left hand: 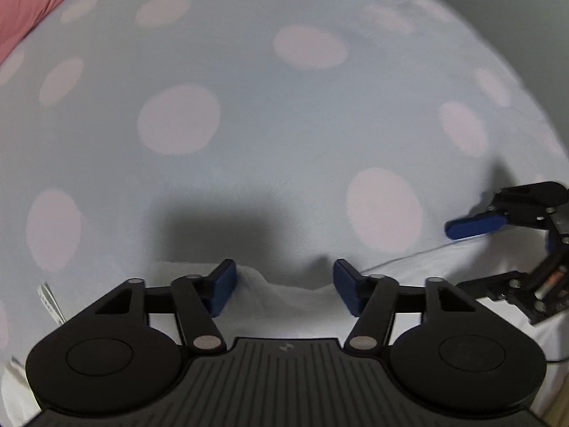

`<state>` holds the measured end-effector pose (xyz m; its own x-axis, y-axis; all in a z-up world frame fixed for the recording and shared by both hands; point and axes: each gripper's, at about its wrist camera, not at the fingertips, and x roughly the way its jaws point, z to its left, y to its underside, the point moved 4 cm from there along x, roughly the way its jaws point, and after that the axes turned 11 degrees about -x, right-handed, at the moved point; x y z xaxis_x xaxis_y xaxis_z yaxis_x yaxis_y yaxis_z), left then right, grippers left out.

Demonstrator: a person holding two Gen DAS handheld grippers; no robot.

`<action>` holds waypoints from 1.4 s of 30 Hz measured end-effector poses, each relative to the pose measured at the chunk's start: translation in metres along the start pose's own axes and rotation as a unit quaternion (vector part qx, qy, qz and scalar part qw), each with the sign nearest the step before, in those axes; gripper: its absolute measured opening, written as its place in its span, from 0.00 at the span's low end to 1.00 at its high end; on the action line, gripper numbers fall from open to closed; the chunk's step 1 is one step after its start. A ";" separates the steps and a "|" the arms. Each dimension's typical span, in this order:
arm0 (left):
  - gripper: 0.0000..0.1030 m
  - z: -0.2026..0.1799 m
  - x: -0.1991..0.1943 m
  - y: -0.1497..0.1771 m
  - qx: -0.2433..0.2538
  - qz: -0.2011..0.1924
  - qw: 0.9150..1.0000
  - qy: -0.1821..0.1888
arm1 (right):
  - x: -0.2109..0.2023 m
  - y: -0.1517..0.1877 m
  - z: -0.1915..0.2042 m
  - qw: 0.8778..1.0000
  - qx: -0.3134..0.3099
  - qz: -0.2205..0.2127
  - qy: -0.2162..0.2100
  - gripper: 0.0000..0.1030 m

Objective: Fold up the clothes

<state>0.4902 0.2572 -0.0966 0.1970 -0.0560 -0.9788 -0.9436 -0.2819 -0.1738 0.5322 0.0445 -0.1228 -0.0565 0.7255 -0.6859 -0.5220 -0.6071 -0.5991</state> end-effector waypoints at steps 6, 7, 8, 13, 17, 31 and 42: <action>0.44 0.006 0.009 -0.005 -0.069 -0.029 0.997 0.002 | 0.008 -0.004 0.008 0.996 -0.077 0.035 0.031 0.01; 0.39 0.010 0.010 -0.007 -0.089 -0.036 0.995 0.004 | 0.007 -0.002 0.009 0.995 -0.084 0.033 0.035 0.01; 0.36 0.012 0.012 -0.008 -0.104 -0.044 0.994 0.005 | 0.004 -0.002 0.008 0.996 -0.076 0.027 0.045 0.01; 0.36 0.021 0.006 -0.012 -0.135 -0.106 0.985 0.027 | -0.012 0.002 -0.010 0.998 -0.004 -0.002 0.069 0.02; 0.56 0.030 -0.031 0.005 -0.137 -0.184 0.970 0.082 | -0.045 0.010 -0.004 0.989 0.025 -0.086 0.116 0.21; 0.63 0.077 -0.182 0.273 -0.136 -0.217 0.965 -0.047 | -0.137 0.121 0.127 0.963 0.175 -0.203 0.004 0.79; 0.63 0.113 -0.181 0.504 -0.194 -0.204 0.933 -0.224 | -0.075 0.153 0.334 0.988 0.100 -0.107 -0.053 0.79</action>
<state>-0.0508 0.2335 -0.0192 0.3064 0.5130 -0.8018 -0.6300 -0.5221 -0.5748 0.1722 0.0050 -0.0250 -0.0104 0.8662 -0.4996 -0.6892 -0.3682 -0.6240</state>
